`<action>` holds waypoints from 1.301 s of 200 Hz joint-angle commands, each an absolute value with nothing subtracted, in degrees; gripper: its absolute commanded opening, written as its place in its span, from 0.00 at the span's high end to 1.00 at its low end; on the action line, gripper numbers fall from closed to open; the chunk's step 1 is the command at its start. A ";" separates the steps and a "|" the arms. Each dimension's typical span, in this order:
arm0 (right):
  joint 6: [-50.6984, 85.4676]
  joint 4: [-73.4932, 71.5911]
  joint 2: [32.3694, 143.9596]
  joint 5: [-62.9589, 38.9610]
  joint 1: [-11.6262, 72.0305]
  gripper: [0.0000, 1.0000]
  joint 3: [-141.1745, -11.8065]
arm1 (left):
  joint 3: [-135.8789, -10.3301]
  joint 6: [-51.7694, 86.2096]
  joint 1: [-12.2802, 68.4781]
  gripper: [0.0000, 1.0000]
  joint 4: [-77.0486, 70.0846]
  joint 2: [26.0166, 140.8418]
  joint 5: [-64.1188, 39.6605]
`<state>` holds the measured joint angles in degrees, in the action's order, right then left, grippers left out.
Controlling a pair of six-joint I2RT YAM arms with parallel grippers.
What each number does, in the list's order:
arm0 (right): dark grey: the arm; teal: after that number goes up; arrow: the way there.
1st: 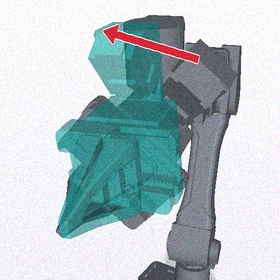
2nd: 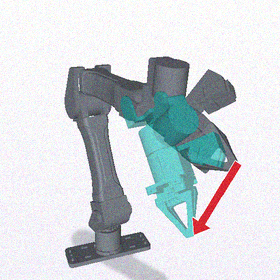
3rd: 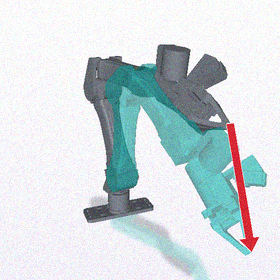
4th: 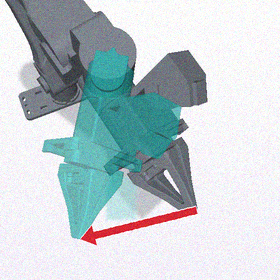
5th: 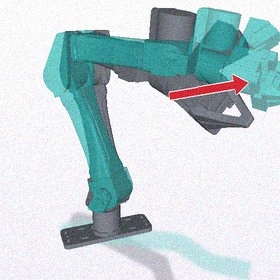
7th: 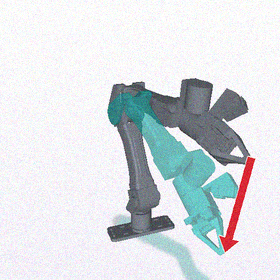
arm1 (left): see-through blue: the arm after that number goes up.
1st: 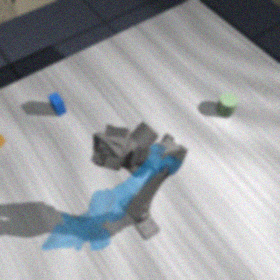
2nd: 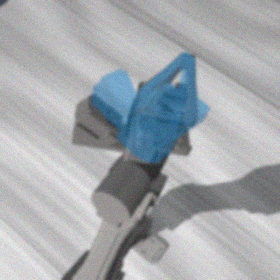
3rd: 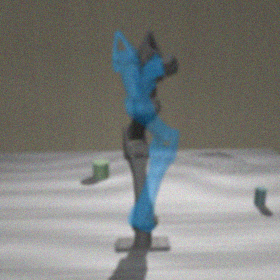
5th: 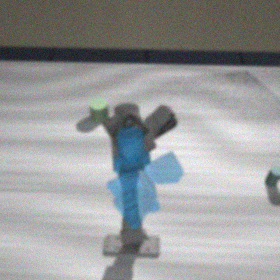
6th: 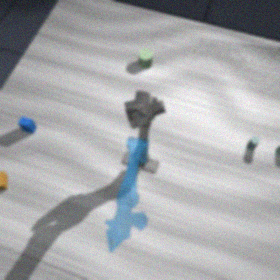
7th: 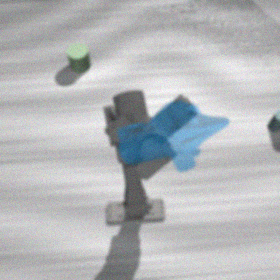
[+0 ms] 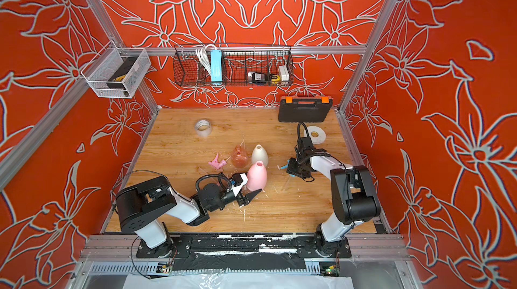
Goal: Attach spray nozzles to spray bottles
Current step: Pick up the spray nozzle from the center of the board.
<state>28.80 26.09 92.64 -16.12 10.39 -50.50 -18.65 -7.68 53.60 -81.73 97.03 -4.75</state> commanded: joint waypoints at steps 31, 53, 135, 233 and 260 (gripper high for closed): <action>29.00 26.81 96.32 -14.12 10.20 0.60 -51.83 | -19.27 -8.92 53.79 0.50 -82.63 95.56 -3.96; 29.34 26.63 96.10 -14.49 10.33 0.65 -51.74 | -19.25 -9.05 53.75 0.50 -82.62 95.54 -3.61; 29.85 25.49 81.85 -12.12 12.11 0.69 -49.49 | -19.42 -9.23 53.79 0.50 -81.73 95.33 -3.52; 18.36 27.32 61.97 7.46 25.63 0.72 -62.58 | -20.34 -8.13 53.70 0.49 -81.56 97.16 -7.46; 15.24 27.05 61.39 14.87 32.08 0.73 -66.18 | -21.53 -6.93 53.44 0.49 -80.00 98.22 -10.33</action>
<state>19.79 25.96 62.37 5.76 27.77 -63.11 -19.90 -7.81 53.58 -80.05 96.97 -6.61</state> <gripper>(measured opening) 0.351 0.730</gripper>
